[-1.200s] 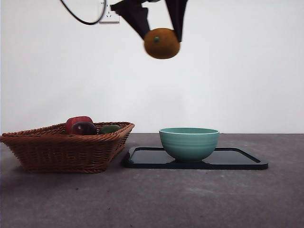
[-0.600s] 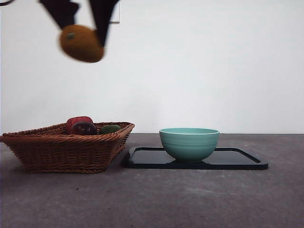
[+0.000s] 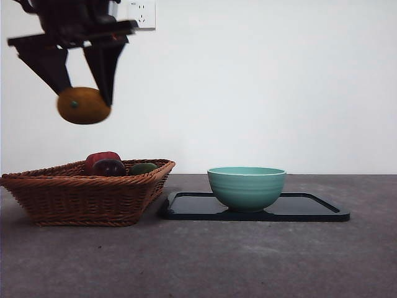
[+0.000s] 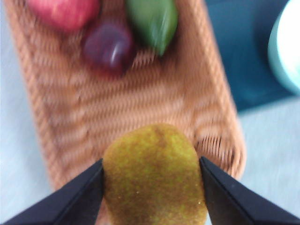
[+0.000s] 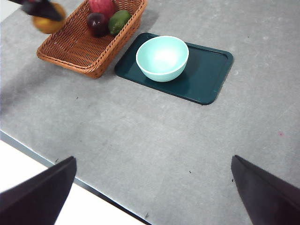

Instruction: Pick up the wifruite, put it on the bowl, pick up the plate, put it on desk

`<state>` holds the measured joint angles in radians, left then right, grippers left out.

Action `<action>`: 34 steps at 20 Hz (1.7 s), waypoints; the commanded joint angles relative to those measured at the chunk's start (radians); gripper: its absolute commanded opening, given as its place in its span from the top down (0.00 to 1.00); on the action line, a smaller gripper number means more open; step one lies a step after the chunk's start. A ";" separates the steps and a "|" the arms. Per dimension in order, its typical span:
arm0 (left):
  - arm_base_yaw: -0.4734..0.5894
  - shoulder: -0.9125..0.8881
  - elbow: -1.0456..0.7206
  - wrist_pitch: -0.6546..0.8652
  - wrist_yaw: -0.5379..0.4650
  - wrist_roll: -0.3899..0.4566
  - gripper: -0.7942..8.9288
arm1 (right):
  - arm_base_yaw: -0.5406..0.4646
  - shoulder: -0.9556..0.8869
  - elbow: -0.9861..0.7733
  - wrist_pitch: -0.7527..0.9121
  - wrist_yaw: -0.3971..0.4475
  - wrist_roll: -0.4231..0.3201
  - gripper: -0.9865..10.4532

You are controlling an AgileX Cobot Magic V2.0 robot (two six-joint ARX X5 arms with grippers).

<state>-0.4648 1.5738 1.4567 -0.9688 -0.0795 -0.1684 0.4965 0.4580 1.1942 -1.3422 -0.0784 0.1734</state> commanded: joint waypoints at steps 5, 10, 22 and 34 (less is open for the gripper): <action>0.000 0.123 0.012 0.083 -0.002 -0.043 0.63 | 0.006 0.004 0.010 -0.074 0.000 0.010 0.39; 0.000 0.248 0.012 0.107 -0.002 -0.089 0.63 | 0.006 0.004 0.010 -0.074 0.001 0.010 0.39; 0.000 0.344 0.012 0.156 -0.002 -0.125 0.63 | 0.006 0.004 0.010 -0.074 0.001 0.010 0.39; 0.001 0.227 0.046 0.121 -0.002 -0.100 0.33 | 0.006 0.004 0.010 -0.074 0.001 0.010 0.39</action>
<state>-0.4610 1.8191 1.4670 -0.8524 -0.0792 -0.2779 0.4965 0.4580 1.1942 -1.3422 -0.0784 0.1734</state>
